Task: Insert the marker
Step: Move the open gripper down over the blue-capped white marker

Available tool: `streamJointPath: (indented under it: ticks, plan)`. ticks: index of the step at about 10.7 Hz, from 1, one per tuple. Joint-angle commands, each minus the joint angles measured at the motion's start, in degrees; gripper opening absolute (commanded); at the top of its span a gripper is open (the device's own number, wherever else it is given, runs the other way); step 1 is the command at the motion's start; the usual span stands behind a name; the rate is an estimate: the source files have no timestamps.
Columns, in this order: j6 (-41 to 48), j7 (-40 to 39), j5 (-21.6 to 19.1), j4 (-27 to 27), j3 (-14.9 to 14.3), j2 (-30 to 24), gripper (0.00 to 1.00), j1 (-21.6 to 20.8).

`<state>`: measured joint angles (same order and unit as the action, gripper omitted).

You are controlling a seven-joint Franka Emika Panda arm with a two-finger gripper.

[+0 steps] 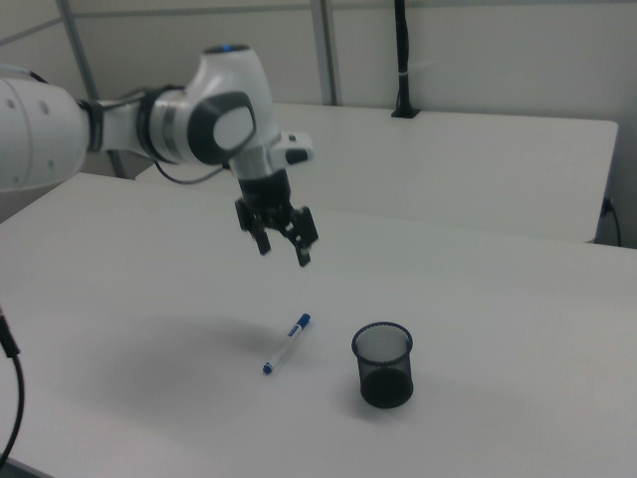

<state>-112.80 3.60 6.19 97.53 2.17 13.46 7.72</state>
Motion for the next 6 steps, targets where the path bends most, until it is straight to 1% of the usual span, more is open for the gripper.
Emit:
streamJointPath:
  ticks: [1,3,6]
  plan:
    - [-4.4,-0.2,2.6,-0.5,-0.1,6.0,0.89,-0.2]
    - [-5.8,-0.2,2.9,-0.4,-0.1,9.4,0.81,-0.1]
    - [-6.1,0.1,3.9,-0.2,-0.1,12.5,0.67,-0.5]
